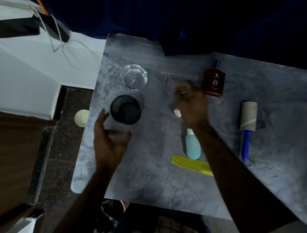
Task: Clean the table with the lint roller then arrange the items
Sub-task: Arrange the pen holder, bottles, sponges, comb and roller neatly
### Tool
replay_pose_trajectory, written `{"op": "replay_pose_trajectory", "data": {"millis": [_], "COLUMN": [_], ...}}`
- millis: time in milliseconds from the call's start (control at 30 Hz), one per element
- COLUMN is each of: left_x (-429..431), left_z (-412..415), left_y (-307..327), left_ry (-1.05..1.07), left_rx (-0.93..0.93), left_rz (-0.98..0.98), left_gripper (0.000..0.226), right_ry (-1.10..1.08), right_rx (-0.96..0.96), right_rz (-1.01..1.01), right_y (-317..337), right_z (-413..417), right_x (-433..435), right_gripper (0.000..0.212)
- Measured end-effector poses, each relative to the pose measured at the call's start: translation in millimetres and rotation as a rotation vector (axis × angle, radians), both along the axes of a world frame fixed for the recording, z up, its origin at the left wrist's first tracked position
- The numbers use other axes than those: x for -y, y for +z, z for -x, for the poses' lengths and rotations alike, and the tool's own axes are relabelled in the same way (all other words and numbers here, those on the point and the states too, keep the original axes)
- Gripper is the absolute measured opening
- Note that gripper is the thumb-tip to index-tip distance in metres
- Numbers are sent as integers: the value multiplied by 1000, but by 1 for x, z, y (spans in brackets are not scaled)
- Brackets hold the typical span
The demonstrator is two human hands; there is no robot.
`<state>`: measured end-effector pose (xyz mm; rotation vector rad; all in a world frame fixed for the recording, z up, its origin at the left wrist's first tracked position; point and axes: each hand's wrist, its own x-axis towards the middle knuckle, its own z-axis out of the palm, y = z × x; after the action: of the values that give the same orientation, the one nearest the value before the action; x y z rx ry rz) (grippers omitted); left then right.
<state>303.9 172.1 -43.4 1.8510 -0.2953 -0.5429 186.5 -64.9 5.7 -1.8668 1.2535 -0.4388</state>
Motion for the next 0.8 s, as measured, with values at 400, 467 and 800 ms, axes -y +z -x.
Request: {"op": "replay_pose_trajectory", "data": {"millis": [400,467,800], "left_x": [-2,29,151], "left_z": [85,87,91], "left_y": [6,12,18], "left_ry": [-510,-547,-568], "left_rx": [87,110,291], "left_rz": [-172,-129,-69], "left_gripper": [32,30,31], "right_ry": [-165,-171,-167], "right_rx": [-582,-559,-480], "right_rz": [-65,-67,-144], "right_y": [-33,-35,-34], "right_z": [52,52,60], "right_x": [146,150,153], "right_gripper": [105,104,105]}}
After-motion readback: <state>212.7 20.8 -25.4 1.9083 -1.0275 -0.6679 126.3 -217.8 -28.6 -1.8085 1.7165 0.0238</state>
